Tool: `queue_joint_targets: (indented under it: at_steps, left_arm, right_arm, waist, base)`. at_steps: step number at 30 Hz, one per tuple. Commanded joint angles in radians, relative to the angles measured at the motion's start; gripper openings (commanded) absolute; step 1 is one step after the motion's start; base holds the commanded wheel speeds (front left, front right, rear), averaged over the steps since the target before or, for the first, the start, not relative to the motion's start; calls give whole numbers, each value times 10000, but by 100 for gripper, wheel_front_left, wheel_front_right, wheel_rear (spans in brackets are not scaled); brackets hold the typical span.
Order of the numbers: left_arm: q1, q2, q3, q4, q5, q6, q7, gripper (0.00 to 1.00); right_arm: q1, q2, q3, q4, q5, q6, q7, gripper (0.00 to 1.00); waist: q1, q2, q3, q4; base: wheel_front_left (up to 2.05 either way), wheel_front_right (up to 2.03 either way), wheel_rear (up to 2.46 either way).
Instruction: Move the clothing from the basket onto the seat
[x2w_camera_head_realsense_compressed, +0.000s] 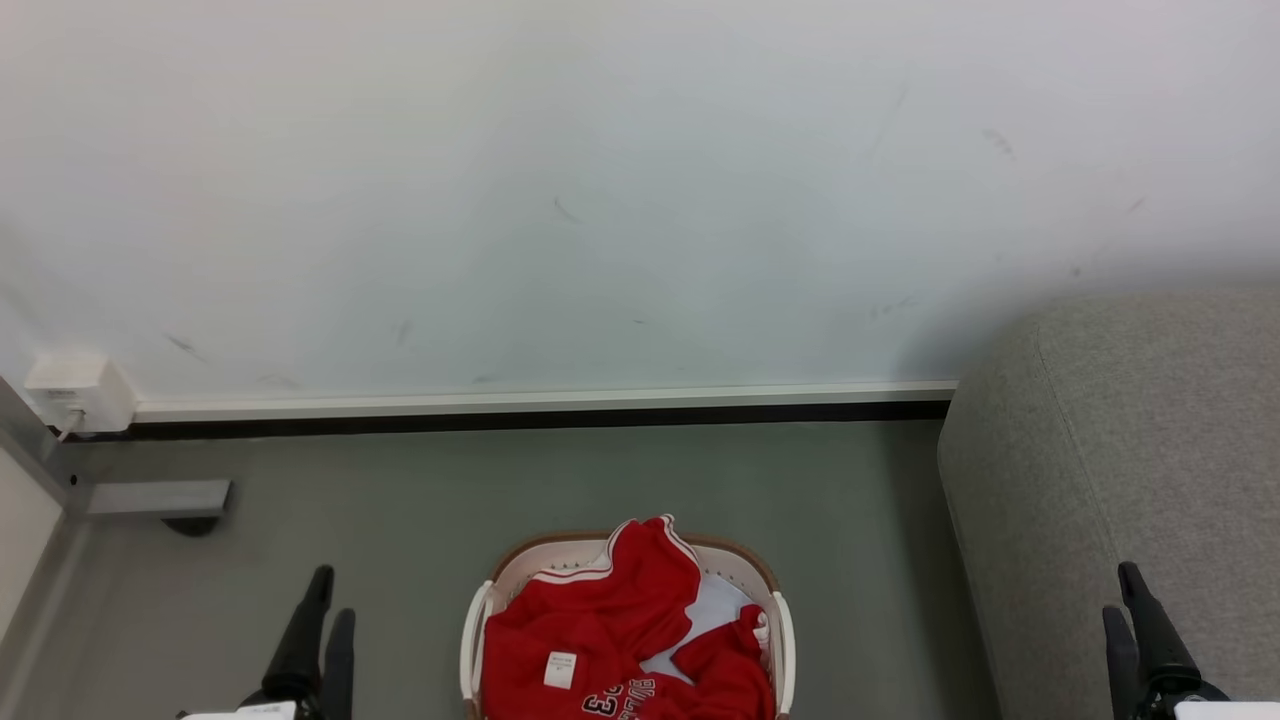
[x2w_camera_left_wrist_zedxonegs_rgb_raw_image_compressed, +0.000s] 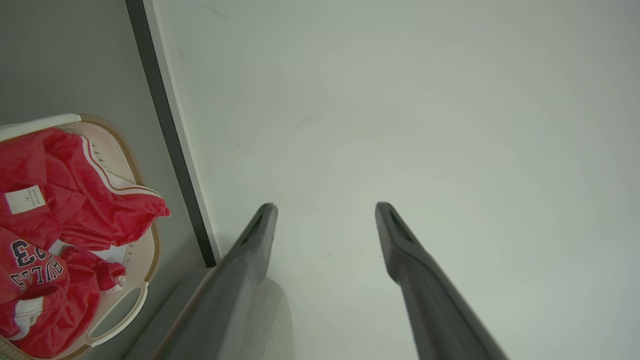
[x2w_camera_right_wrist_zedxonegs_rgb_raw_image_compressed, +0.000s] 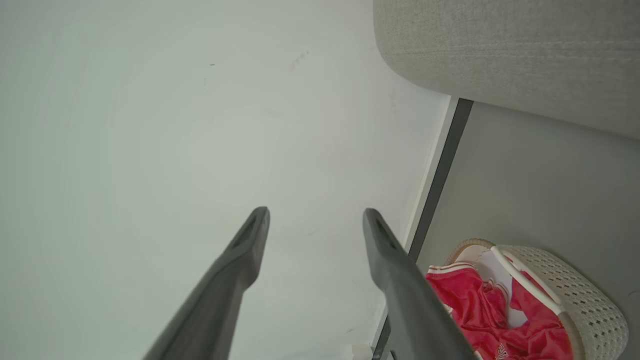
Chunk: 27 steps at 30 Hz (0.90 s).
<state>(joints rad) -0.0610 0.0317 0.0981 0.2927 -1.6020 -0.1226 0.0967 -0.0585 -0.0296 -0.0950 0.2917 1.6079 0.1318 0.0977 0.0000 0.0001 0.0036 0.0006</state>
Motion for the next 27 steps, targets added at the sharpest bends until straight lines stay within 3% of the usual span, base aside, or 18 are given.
queue_joint_targets:
  at_steps: [1,10,27]
  left_arm:
    - [-162,58,-62,-149,62,-14,-124,100]
    - [-124,79,-254,-129,724,-23,-558,100]
    - [-7,114,-720,-703,3826,489,-1269,100]
  right_arm:
    - [-200,-55,114,-148,-228,-1,-129,100]
    - [-225,-78,264,-305,-1576,-2,-565,100]
    - [-177,-119,664,-1121,-5930,-5,-1274,100]
  waist:
    - [0,-1,1,5]
    - [0,-1,12,2]
    - [0,-1,37,-40]
  base:
    - [0,0,0]
    - [0,0,0]
    - [0,0,0]
